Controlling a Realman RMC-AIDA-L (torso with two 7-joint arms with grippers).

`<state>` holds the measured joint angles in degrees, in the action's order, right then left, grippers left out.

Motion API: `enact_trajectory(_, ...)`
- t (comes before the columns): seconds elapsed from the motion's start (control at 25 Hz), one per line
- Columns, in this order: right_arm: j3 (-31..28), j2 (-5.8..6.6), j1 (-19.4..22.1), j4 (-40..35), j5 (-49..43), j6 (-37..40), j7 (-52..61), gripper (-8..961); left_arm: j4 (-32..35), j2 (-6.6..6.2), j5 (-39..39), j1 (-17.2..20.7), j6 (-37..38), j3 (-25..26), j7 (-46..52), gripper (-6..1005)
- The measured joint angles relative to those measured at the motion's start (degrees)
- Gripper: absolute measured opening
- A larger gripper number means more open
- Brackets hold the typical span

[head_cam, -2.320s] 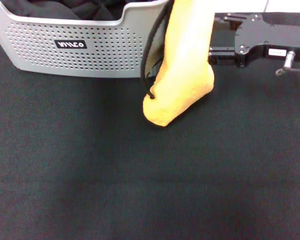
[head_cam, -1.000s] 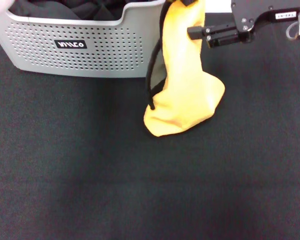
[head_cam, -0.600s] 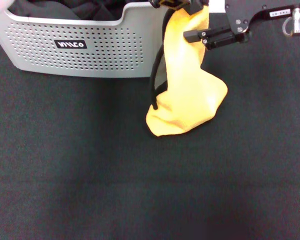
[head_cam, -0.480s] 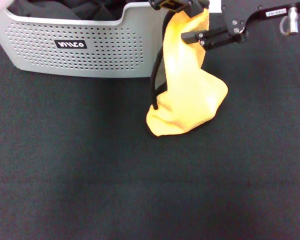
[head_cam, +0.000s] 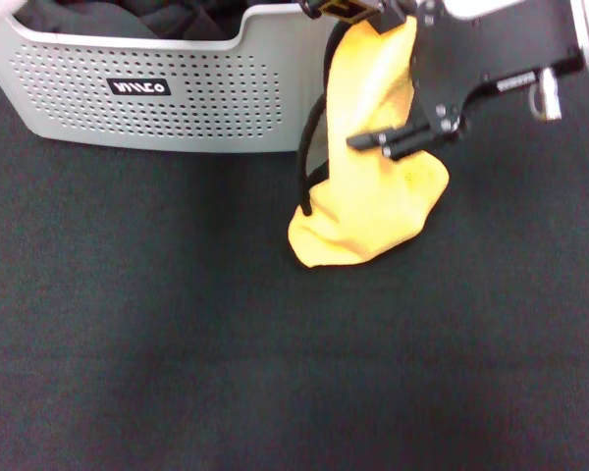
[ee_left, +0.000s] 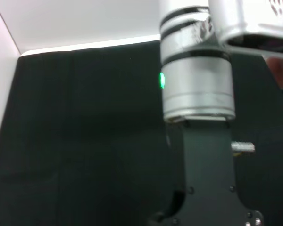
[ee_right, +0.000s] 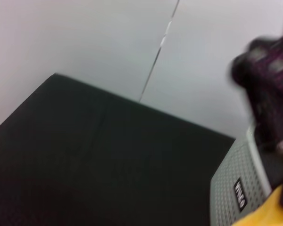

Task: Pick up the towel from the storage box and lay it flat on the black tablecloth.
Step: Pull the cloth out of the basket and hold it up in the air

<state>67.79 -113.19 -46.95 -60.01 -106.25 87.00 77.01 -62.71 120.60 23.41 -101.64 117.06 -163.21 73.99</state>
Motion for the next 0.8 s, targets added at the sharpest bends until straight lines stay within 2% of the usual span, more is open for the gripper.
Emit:
enact_trajectory(0.2,0.31,-1.18,2.55,-2.51,-3.17,0.46,-0.03,714,-2.27,-0.27,-0.35,0.97,-0.20,0.00,-0.44,16)
enact_trajectory(0.44,0.17,-1.53,4.39,-5.02,-3.78,1.46,0.42,707,-7.08,-0.40,-1.20,2.91,-0.25,0.00,-1.40,16)
enact_trajectory(0.8,-0.10,-2.09,9.89,-10.41,-1.23,6.84,1.16,697,-12.32,-0.55,-5.01,4.82,-0.25,0.00,-1.63,16)
